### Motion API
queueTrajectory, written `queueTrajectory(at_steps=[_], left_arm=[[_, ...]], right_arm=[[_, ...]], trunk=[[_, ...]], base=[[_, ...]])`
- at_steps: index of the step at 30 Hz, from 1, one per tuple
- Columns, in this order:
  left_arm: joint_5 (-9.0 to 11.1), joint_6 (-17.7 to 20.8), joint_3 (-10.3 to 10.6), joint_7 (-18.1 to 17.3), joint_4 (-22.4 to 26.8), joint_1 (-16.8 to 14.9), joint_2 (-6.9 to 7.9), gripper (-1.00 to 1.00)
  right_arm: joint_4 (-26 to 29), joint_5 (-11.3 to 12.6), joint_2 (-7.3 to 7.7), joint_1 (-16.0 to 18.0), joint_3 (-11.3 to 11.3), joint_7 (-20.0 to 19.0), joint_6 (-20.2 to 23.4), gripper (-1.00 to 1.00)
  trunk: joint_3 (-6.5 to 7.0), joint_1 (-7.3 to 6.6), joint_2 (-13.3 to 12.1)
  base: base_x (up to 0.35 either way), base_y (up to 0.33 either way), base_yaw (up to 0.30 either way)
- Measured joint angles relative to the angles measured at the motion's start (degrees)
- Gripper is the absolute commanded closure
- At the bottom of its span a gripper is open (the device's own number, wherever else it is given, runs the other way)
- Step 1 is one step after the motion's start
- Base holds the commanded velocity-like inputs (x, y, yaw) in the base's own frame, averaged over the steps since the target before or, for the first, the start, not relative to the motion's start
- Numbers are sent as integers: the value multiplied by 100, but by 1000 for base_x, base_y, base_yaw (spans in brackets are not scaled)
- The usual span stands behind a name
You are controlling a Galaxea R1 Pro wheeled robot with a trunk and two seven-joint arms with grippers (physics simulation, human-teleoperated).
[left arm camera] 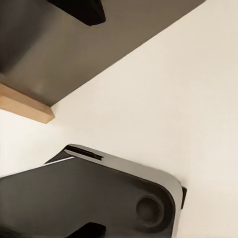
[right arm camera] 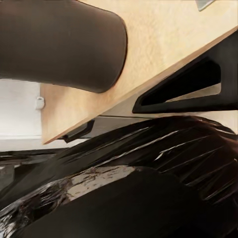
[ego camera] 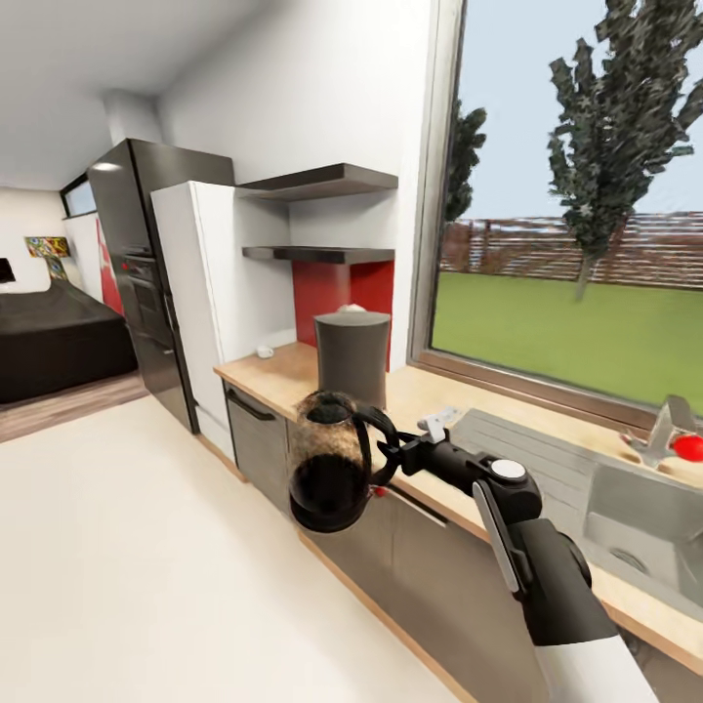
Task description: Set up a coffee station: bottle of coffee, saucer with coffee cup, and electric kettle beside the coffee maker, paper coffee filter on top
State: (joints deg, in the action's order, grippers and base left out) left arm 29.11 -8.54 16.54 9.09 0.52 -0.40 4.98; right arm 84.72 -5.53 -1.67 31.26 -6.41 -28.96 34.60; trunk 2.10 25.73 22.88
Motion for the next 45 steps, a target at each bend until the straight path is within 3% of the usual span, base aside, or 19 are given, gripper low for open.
queueTrajectory(at_steps=[16, 45], left_arm=[[0, 0, -6, -1, 0, 3, -5, -100], [1, -3, 1, -1, 9, 4, -7, -100]], right_arm=[[0, 0, -5, 0, -9, 0, 0, 100], [-9, -1, -5, 0, -9, 0, 0, 100]], trunk=[[-18, 0, 0], [-164, 0, 0]], base=[[291, 216, 279], [243, 251, 252]])
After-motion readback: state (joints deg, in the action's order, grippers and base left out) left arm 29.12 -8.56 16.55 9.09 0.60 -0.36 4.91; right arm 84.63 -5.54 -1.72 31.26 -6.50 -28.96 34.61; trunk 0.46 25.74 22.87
